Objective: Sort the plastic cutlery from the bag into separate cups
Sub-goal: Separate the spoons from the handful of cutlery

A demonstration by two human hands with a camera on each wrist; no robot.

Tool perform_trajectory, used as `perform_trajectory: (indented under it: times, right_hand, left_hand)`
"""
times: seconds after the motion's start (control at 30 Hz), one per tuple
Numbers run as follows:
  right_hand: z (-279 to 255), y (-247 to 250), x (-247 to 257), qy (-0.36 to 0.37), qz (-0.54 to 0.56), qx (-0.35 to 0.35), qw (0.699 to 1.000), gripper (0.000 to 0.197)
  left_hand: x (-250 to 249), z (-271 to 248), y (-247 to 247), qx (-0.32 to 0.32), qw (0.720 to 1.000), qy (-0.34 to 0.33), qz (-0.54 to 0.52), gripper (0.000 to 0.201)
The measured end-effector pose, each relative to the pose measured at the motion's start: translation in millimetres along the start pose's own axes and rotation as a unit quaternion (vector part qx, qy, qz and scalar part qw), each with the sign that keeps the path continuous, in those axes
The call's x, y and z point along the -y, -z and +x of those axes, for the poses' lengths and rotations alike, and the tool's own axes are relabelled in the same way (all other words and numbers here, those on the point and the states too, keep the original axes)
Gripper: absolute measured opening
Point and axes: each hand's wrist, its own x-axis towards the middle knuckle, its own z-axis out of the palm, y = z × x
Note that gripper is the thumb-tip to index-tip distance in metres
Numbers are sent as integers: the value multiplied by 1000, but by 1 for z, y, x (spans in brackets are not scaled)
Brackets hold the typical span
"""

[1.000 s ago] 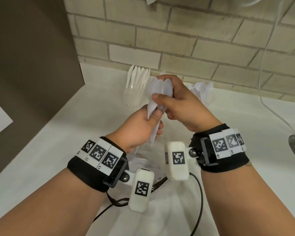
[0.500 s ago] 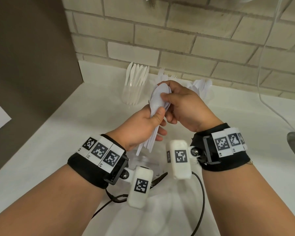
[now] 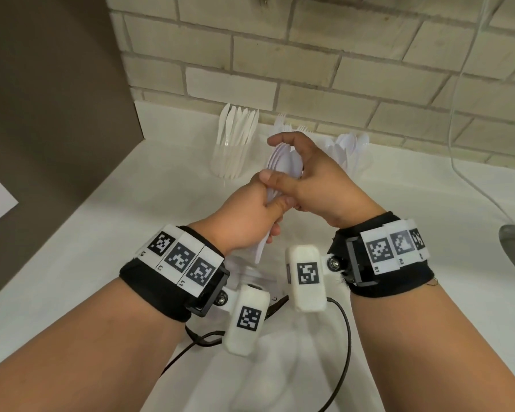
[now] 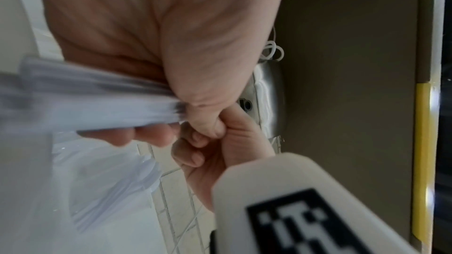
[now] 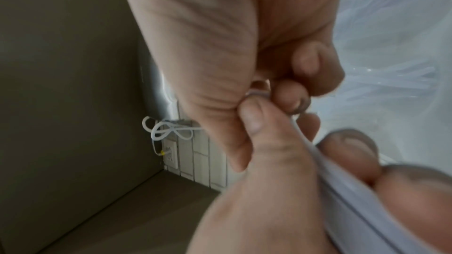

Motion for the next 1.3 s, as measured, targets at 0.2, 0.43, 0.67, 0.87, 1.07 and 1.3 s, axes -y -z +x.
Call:
perform_trajectory:
  times: [0.2, 0.43, 0.67, 0.87, 1.07, 1.3]
  right_hand:
    - [-5, 11, 0, -16, 109, 52, 993, 44]
    - [-10, 18, 9, -25, 108, 87, 990, 40]
    - [-13, 10, 5, -12, 70, 25, 997, 19]
    - [-15, 45, -3, -24, 93, -93, 991, 18]
    - [6, 107, -16, 28, -61, -336, 939, 23]
    - [50, 120, -49, 52, -207, -405, 889, 31]
  left_hand:
    - [7, -9, 10, 80, 988, 0, -135, 7]
    - [5, -9, 11, 124, 989, 0, -75, 2]
    - [5, -8, 6, 100, 995, -7, -21, 24]
    - [10, -15, 42, 0, 989, -23, 147, 24]
    - [29, -9, 50, 205, 871, 91, 438, 31]
    - [31, 8, 19, 154, 877, 20, 455, 89]
